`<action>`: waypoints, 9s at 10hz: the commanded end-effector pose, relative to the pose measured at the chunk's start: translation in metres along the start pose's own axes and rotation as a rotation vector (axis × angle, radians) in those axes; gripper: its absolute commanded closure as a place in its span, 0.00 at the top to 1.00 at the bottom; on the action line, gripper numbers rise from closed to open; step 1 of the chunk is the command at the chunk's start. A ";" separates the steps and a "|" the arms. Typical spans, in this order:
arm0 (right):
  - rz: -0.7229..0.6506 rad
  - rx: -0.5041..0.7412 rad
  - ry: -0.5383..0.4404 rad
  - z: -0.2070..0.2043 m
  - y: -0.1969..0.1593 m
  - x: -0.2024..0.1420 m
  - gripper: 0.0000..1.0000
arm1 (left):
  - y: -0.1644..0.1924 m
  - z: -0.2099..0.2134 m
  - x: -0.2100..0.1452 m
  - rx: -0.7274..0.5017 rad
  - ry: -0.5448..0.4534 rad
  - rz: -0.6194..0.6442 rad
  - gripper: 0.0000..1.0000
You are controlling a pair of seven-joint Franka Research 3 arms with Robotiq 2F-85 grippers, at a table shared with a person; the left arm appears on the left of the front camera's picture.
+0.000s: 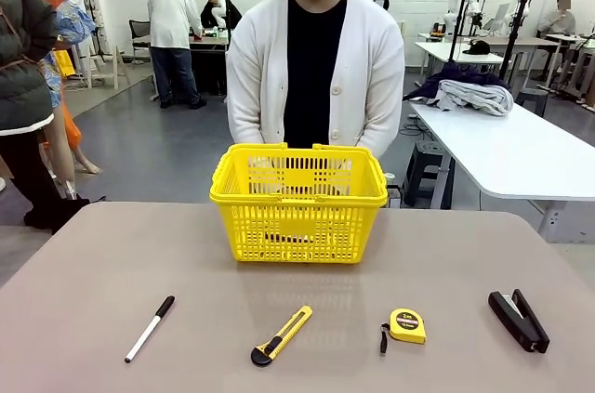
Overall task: Place the items the person wants into the basket.
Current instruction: Pick up the item the person points to and place it in the Market Basket.
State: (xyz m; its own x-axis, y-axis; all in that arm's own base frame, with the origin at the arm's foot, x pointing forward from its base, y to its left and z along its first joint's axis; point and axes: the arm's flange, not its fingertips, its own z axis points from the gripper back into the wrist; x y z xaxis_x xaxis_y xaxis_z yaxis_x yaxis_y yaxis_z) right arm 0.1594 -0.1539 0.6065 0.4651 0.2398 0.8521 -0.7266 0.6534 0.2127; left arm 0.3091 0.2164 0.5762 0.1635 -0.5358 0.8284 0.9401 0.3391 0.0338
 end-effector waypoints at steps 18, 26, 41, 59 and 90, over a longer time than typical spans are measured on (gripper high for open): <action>0.012 0.015 -0.005 -0.002 0.000 0.001 1.00 | 0.000 0.000 0.000 -0.002 0.000 0.000 1.00; 0.012 0.015 -0.005 -0.002 0.000 0.001 1.00 | -0.072 -0.214 0.142 0.147 0.810 0.491 1.00; 0.012 0.015 -0.005 -0.002 0.000 0.001 1.00 | -0.159 -0.330 0.073 0.346 0.840 0.557 1.00; 0.012 0.015 -0.005 -0.002 0.000 0.001 1.00 | -0.126 -0.444 -0.033 0.488 0.905 0.747 1.00; 0.012 0.015 -0.005 -0.002 0.000 0.001 1.00 | -0.140 -0.267 0.171 0.309 0.841 0.513 0.00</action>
State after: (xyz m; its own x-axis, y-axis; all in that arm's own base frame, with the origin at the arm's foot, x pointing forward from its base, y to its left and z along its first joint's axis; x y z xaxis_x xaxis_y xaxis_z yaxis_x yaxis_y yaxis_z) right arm 0.1594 -0.1533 0.6068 0.4651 0.2409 0.8518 -0.7268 0.6533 0.2121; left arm 0.2882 -0.1287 0.5652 0.7894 -0.6001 0.1292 0.6023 0.7978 0.0255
